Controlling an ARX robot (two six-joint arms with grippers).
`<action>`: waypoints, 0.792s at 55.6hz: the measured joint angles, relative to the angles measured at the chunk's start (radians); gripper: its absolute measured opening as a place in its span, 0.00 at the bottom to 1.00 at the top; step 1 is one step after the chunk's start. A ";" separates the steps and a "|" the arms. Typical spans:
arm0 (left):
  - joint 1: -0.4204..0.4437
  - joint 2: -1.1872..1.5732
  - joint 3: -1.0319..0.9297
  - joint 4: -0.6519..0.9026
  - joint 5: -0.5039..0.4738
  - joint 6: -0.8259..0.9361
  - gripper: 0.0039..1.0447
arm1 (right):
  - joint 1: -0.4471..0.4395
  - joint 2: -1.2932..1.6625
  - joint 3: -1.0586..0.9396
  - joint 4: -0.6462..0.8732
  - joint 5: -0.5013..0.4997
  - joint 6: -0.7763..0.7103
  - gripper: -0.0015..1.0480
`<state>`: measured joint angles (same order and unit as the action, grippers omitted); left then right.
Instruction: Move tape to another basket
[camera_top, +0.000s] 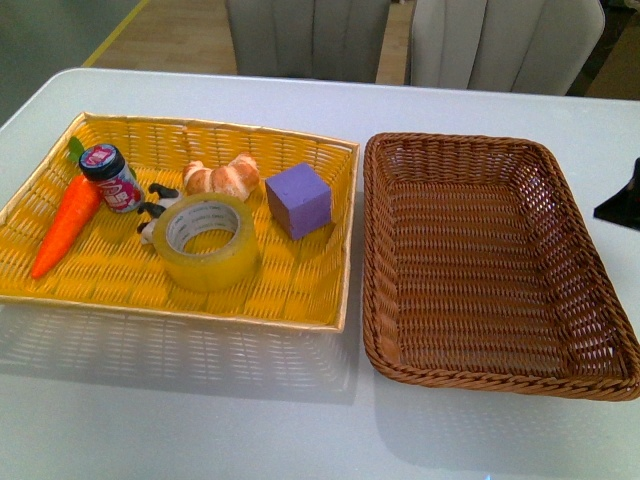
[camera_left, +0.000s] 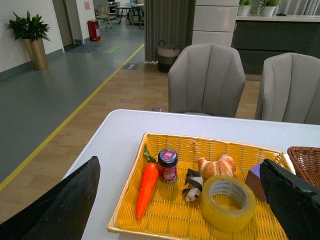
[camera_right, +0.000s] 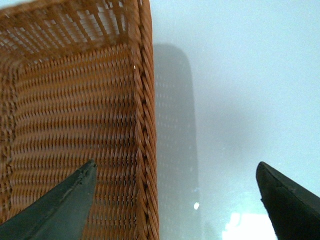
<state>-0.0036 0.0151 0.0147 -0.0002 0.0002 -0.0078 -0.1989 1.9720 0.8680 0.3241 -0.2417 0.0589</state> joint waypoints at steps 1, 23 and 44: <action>0.000 0.000 0.000 0.000 0.000 0.000 0.92 | -0.003 -0.020 -0.010 0.006 -0.001 -0.004 0.92; 0.000 0.000 0.000 0.000 0.000 0.000 0.92 | -0.035 -0.345 -0.246 0.330 0.012 -0.043 0.82; 0.000 0.000 0.000 0.000 0.000 0.000 0.92 | 0.067 -0.561 -0.621 0.829 0.110 -0.052 0.20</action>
<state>-0.0036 0.0151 0.0147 -0.0002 0.0002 -0.0078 -0.1318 1.4113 0.2474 1.1530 -0.1318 0.0067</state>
